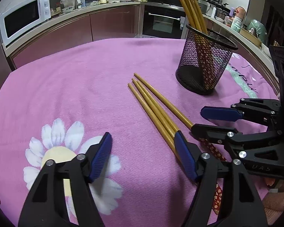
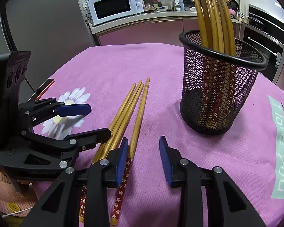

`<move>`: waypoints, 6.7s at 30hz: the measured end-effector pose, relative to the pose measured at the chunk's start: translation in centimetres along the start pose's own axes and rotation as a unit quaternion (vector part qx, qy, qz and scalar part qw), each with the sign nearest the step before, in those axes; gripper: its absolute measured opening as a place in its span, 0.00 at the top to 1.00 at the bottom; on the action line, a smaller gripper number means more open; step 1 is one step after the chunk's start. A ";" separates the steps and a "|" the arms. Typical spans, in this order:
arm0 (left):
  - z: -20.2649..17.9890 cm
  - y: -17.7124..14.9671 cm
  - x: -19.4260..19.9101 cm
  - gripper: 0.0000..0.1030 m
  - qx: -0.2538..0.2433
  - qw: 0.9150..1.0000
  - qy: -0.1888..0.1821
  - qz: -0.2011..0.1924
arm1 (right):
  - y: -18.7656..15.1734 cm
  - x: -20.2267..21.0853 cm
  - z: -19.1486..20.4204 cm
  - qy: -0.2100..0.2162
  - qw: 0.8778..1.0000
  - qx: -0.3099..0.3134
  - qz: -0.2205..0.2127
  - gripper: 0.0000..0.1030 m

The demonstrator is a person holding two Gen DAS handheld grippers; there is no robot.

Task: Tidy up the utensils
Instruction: 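Pull both tools back from the cup toward the remaining chopsticks, then grasp another chopstick each from the row with both tools, then carry the chopsticks upright over the mesh cup with both tools, then lower the chopsticks into the cup and open both tools, then pull both tools back toward the last chopsticks on the cloth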

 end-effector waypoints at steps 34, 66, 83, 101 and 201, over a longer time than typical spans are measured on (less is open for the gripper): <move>1.1 0.2 -0.7 0.84 -0.006 1.000 0.000 0.010 | 1.6 -1.4 0.8 -0.015 1.000 0.023 0.005 0.79; 1.8 -0.1 1.5 0.93 0.026 1.000 -0.002 -0.015 | 1.7 1.3 0.2 0.011 0.999 0.000 -0.031 0.95; 2.2 2.5 8.4 0.93 0.035 0.990 -0.113 -0.081 | 2.6 7.5 -0.5 0.041 0.993 -0.005 -0.112 0.95; 2.2 6.2 14.4 0.93 0.037 0.969 -0.177 -0.165 | 4.0 12.6 -3.7 0.014 0.982 -0.023 -0.189 0.95; -3.8 15.4 6.4 0.72 -0.023 0.984 -0.066 -0.163 | 6.2 10.0 -4.7 -0.023 0.980 -0.004 -0.198 0.69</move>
Point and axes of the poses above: each gripper's, at about its wrist camera, not at the fingertips, and x roughly against the way its jaws point, z to its left, y to its top, the point moved 2 cm from there along -x, roughly the way its jaws point, and after that the axes turned 2 degrees about x, right-handed, at the moved point
